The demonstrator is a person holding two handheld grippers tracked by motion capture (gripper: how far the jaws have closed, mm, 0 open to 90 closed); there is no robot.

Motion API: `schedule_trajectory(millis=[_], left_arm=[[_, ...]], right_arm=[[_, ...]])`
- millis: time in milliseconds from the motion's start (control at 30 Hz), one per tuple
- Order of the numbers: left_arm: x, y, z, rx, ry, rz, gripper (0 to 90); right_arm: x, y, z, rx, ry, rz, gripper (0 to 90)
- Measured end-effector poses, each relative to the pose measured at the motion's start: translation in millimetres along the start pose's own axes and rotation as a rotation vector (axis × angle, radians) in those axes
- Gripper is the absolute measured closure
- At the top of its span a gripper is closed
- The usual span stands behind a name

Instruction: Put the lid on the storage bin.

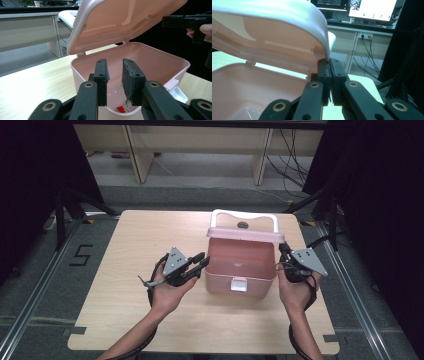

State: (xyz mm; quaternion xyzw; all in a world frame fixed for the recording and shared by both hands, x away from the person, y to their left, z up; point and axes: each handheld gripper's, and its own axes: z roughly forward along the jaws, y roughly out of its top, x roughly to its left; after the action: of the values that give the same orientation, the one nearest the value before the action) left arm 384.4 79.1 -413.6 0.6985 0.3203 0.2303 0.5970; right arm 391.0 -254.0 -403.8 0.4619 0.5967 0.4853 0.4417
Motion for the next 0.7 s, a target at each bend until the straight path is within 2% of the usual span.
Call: schedule_trajectory(millis=[133, 200, 300, 367, 400, 433, 533, 600, 633, 700], left_arm=[[0.4, -1.5, -2.5, 0.005, -0.007, -0.011, 73.5], [0.4, -1.6, -3.4, 0.004, -0.01, -0.013, 73.7], [0.2, -1.1, -4.9, 0.008, -0.01, -0.008, 73.9], [0.3, -0.9, -5.4, 0.009, -0.008, -0.007, 74.1], [0.4, -0.9, -5.6, 0.01, -0.008, -0.007, 74.2], [0.4, -0.9, -5.7, 0.012, -0.008, -0.006, 74.2], [0.2, -1.2, -6.3, 0.012, -0.009, -0.006, 74.3], [0.3, -1.2, -6.7, 0.012, -0.008, -0.006, 74.4], [0.4, -1.2, -6.7, 0.011, -0.008, -0.007, 74.4], [0.7, -1.4, -6.6, 0.014, -0.008, -0.008, 74.4]], right_arm=[[-0.1, -1.3, -1.7, 0.008, 0.015, 0.001, 88.7], [-0.1, -2.0, -3.7, 0.018, 0.007, 0.002, 88.7], [-1.4, -2.9, -3.7, 0.025, 0.016, -0.017, 88.6], [-0.3, -3.7, -5.1, 0.038, 0.021, 0.012, 88.6], [0.1, -4.1, -5.5, 0.033, 0.015, 0.01, 88.6], [-1.6, -4.3, -5.0, 0.024, 0.019, -0.016, 88.5], [-0.1, -5.8, -6.7, 0.04, 0.021, 0.013, 88.5], [-2.4, -6.6, -6.2, 0.037, 0.031, -0.011, 88.4], [-1.8, -7.6, -6.8, 0.043, 0.03, 0.003, 88.4], [-3.4, -9.3, -6.8, 0.047, 0.036, -0.006, 88.3]])
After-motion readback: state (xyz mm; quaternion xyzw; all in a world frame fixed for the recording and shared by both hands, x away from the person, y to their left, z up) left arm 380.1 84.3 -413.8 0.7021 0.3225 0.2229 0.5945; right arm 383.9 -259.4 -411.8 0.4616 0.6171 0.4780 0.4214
